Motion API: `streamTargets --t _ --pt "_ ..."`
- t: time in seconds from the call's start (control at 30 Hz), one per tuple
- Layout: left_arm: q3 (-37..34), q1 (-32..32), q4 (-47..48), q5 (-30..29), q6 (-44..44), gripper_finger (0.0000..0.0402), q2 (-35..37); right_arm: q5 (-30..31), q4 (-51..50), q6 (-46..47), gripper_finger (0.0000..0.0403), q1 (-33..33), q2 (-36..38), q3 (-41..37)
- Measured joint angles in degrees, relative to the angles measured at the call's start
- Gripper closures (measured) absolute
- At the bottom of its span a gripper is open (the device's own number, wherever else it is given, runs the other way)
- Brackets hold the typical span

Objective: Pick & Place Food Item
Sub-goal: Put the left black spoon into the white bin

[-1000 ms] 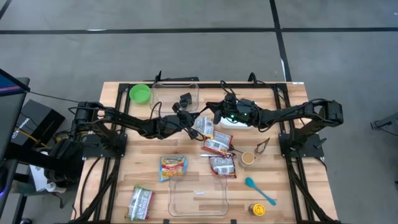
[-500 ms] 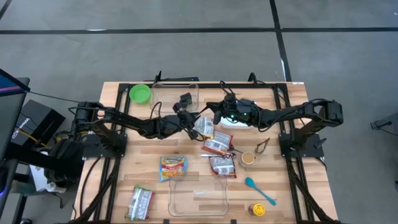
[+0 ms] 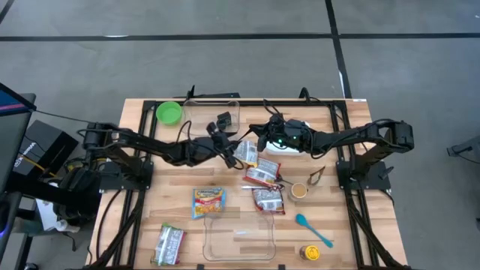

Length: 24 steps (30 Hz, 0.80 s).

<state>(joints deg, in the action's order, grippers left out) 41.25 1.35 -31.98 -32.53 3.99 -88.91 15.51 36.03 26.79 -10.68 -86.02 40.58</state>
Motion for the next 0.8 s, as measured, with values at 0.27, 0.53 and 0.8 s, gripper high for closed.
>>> streamTargets --t 0.27,0.53,0.8 --pt "0.0 -0.4 5.8 0.0 -1.3 0.0241 4.5 0.3 -4.7 -1.9 0.0402 -0.4 3.9 0.0" --pt "0.0 -2.4 6.8 0.0 -1.5 0.0254 7.3 1.4 -11.4 -3.5 0.0403 -0.3 10.6 -1.6" --pt "0.0 -2.9 6.9 0.0 -1.4 0.0258 7.3 4.8 -17.7 -6.2 0.0403 0.6 15.5 -1.6"
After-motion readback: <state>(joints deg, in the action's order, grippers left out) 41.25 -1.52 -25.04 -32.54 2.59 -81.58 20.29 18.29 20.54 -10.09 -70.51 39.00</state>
